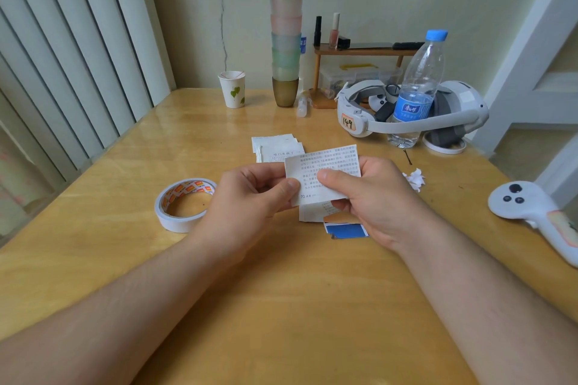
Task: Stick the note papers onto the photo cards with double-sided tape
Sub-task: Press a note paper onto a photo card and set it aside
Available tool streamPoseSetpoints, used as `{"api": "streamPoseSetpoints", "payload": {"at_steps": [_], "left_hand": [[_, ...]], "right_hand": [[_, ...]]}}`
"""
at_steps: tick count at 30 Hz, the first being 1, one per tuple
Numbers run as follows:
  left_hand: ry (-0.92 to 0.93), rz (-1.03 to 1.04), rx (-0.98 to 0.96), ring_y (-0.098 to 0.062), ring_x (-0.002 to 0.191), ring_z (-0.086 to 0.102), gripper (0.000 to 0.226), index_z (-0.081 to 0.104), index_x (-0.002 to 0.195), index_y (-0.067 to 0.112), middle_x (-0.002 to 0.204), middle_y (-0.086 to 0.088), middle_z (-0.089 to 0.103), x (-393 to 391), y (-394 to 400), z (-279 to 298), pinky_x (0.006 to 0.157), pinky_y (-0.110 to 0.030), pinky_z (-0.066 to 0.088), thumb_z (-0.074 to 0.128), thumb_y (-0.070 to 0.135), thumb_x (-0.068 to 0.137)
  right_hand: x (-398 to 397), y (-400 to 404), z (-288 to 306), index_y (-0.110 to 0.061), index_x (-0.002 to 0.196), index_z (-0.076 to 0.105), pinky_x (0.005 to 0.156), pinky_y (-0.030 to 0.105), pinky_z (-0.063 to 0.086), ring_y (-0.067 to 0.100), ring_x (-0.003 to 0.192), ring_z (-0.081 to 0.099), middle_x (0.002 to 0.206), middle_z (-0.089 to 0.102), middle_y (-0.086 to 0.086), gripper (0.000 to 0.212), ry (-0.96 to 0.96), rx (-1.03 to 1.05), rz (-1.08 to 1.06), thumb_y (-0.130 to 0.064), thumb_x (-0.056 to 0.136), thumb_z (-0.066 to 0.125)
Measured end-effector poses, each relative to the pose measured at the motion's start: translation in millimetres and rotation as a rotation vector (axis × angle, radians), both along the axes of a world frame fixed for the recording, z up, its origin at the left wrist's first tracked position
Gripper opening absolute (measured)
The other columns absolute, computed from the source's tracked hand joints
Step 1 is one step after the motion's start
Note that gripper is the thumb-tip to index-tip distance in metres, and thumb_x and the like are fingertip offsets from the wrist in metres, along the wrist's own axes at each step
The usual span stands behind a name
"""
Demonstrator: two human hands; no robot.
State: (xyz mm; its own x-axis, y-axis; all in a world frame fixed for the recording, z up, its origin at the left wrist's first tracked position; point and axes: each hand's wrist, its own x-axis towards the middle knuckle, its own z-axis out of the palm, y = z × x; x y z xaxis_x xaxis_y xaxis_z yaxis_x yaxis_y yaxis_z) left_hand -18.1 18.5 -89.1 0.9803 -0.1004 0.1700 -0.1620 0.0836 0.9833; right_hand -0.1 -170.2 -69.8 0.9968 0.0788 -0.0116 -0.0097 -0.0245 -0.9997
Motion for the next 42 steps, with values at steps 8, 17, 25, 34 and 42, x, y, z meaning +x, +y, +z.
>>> {"api": "streamPoseSetpoints", "payload": {"at_steps": [8,17,25,34,42], "left_hand": [[0.001,0.025,0.009,-0.014,0.093,0.076,0.022,0.078,0.108,0.012,0.104,-0.005,0.082,0.8,0.8,0.5,0.076,-0.021,0.058,0.064,-0.002,0.1],[0.077,-0.09,-0.109,-0.029,0.113,0.074,0.019,0.079,0.111,0.019,0.119,-0.004,0.079,-0.4,-3.0,3.0,0.083,-0.035,0.06,0.067,0.011,0.1],[0.058,-0.038,-0.076,-0.022,0.103,0.077,0.026,0.084,0.098,0.027,0.112,-0.001,0.08,-1.3,-7.5,2.2,0.085,-0.038,0.059,0.063,0.013,0.102],[-0.033,-0.026,0.027,-0.018,0.107,0.076,0.02,0.077,0.115,0.013,0.112,0.001,0.08,-6.5,-7.2,2.6,0.094,-0.033,0.06,0.062,0.009,0.104],[-0.143,0.023,0.239,-0.011,0.105,0.075,0.017,0.079,0.115,0.024,0.108,0.012,0.08,-5.8,-2.6,-1.2,0.092,-0.033,0.06,0.068,0.019,0.102]], "right_hand": [[-0.7,-6.2,3.0,-0.018,0.102,0.079,0.076,0.031,0.056,0.018,0.099,0.076,0.099,0.081,-0.006,0.01,-0.005,-0.093,0.015,-0.016,0.097,0.07],[-4.7,4.9,0.9,-0.02,0.108,0.079,0.077,0.031,0.053,0.014,0.095,0.072,0.103,0.081,-0.007,0.014,-0.011,-0.034,0.048,-0.018,0.096,0.072],[-8.3,10.6,-1.3,-0.023,0.106,0.079,0.073,0.028,0.051,0.008,0.088,0.072,0.101,0.081,-0.008,0.013,-0.062,-0.034,0.04,-0.018,0.095,0.074],[-12.0,12.5,2.5,-0.024,0.097,0.08,0.073,0.031,0.057,0.01,0.085,0.076,0.096,0.081,-0.008,0.015,-0.072,-0.049,0.061,-0.012,0.095,0.071],[-12.4,10.9,3.3,-0.018,0.09,0.081,0.07,0.036,0.062,0.018,0.083,0.077,0.088,0.081,0.0,0.015,-0.097,-0.028,0.09,-0.006,0.091,0.072]]}}
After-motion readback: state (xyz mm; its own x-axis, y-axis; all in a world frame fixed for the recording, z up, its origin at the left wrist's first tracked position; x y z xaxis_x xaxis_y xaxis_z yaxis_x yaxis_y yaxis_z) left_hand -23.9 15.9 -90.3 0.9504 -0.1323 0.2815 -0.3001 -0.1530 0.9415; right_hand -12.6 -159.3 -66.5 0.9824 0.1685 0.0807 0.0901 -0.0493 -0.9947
